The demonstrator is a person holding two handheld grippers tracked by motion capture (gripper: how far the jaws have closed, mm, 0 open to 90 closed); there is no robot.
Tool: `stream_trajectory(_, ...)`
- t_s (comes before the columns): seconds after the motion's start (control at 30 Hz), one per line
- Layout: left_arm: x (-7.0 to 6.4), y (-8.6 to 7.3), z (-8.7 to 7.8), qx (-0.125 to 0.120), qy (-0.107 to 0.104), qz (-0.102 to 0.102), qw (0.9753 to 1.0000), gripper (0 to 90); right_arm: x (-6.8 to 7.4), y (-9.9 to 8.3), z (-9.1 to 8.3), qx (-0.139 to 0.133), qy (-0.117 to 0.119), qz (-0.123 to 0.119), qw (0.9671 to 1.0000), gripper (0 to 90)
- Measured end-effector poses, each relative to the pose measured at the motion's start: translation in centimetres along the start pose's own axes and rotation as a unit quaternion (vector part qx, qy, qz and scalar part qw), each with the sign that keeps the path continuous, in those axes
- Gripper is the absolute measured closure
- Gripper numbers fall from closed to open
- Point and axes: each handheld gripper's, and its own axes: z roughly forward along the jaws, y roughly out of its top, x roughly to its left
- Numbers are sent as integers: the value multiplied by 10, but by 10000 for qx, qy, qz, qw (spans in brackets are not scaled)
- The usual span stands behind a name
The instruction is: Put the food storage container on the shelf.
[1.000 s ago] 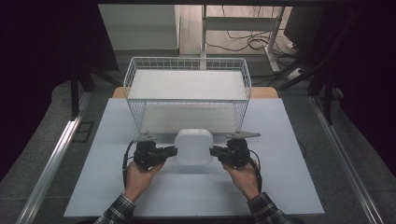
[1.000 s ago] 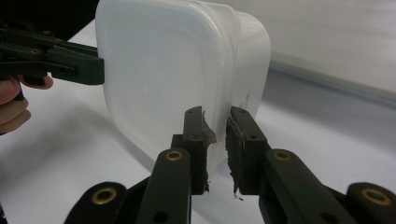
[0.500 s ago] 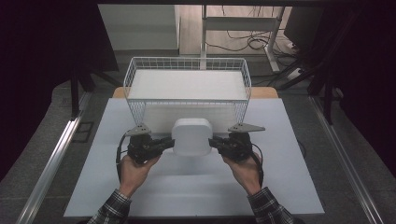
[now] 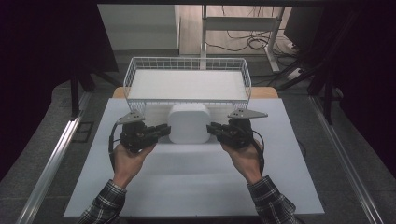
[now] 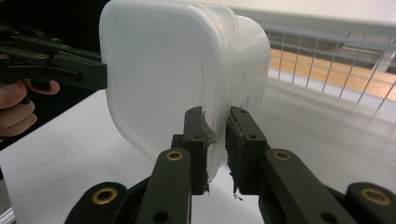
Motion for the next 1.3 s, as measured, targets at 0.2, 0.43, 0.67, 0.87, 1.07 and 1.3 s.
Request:
stream_trajectory(0.2, -1, 17, -6, -114, 47, 70, 9999, 800, 0, 16, -3, -108, -8, -66, 9999, 780)
stream_trajectory(0.43, 1, 36, -13, -243, 62, 121, 9996, 800, 1, 37, -6, -220, -10, -139, 9997, 779)
stream_trajectory(0.67, 6, 54, -17, -344, 56, 122, 9993, 799, 1, 58, -6, -336, -42, -183, 9993, 779)
stream_trajectory(0.87, 10, 70, -20, -398, 78, 162, 9990, 799, -2, 73, -4, -422, -46, -186, 9989, 778)
stream_trajectory(1.07, 18, 89, -19, -435, 75, 196, 9988, 799, -8, 88, 0, -471, -63, -110, 9988, 777)
stream_trajectory(1.3, 31, 104, -10, -403, 70, 52, 9991, 800, -19, 106, 10, -458, -166, -59, 9988, 774)
